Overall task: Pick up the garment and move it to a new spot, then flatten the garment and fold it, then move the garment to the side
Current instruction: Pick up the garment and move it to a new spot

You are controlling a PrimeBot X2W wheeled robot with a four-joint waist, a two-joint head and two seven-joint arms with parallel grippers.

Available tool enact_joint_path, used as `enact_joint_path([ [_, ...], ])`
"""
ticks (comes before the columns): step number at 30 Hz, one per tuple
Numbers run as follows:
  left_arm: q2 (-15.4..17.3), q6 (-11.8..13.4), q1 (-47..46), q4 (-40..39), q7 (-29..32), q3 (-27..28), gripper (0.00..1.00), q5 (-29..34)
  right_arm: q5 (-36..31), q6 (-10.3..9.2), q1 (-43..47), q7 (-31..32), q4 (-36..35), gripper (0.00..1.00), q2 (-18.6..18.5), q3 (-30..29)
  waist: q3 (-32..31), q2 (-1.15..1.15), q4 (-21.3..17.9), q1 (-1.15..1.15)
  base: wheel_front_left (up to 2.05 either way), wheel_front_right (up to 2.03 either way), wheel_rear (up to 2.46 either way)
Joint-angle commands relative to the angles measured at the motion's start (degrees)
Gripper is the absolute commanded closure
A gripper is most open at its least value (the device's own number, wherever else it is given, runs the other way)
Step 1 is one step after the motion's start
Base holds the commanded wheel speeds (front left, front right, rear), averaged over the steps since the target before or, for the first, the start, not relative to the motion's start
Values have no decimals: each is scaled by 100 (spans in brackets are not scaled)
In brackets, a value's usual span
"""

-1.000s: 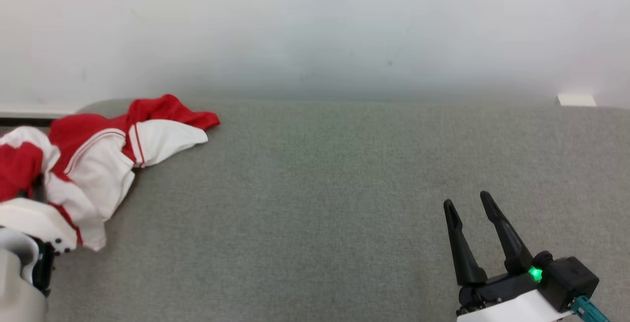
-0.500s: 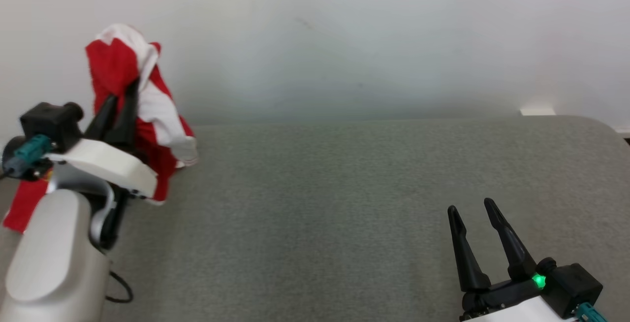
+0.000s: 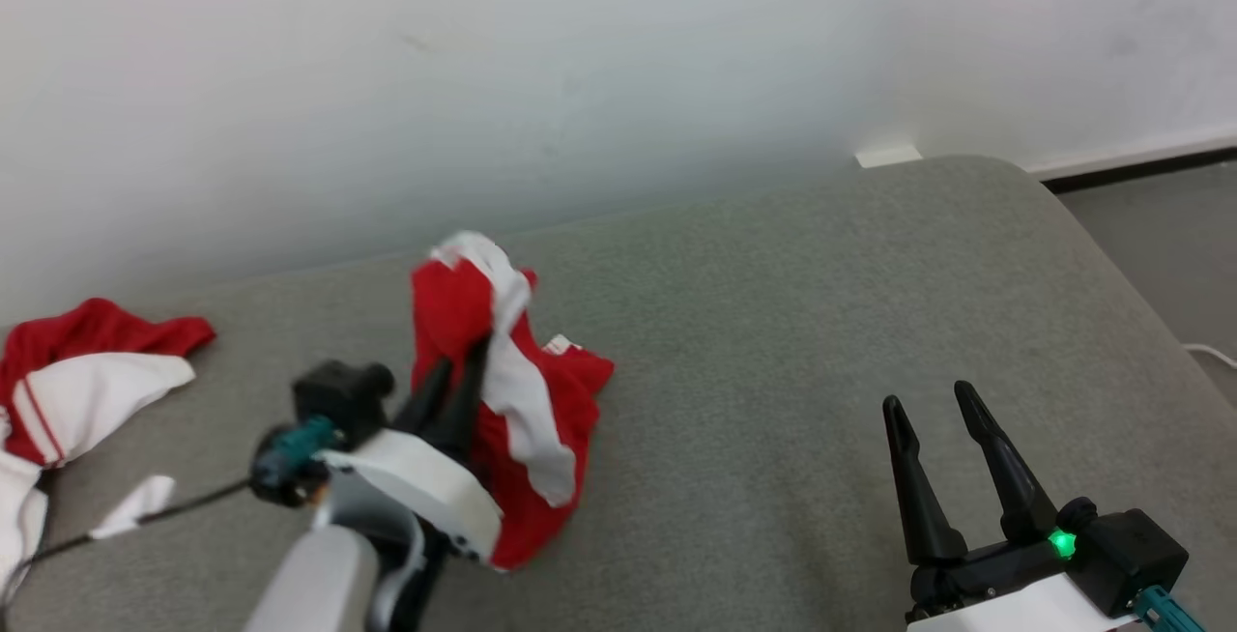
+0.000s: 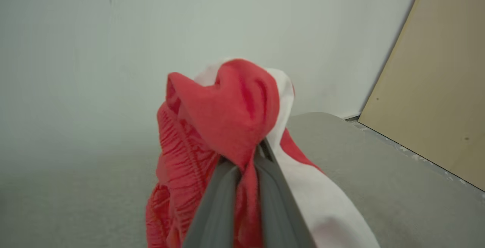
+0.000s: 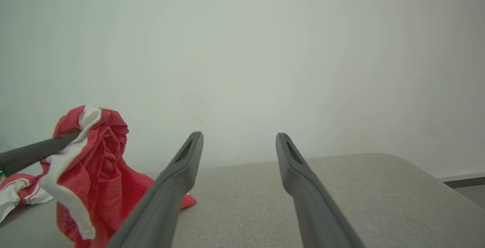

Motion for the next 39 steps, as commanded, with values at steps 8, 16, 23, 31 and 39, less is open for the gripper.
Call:
enact_joint_path([
  [8,-441,-91,-126,2099,-586,-620,51,-10,74,-10,-88,6,51,0,-62,82,257,0,-254,0,0,0,0],
  [16,-572,-157,-552,3014,-1048,-1177,0,-278,52,-10,-41,6,76,0,-87,2,208,0,-86,0,0,0,0],
  [23,-576,-134,-601,2294,-1122,-1188,0,-292,58,-10,31,6,56,0,-76,-61,62,0,241,0,0,0,0],
  [31,-234,274,127,629,-1120,-383,0,-65,21,-10,123,5,-22,0,-91,-182,-2,0,633,0,0,0,0],
  [39,-267,502,1370,-570,-1122,738,0,168,25,-10,239,6,-153,0,-136,-297,45,0,804,0,0,0,0],
])
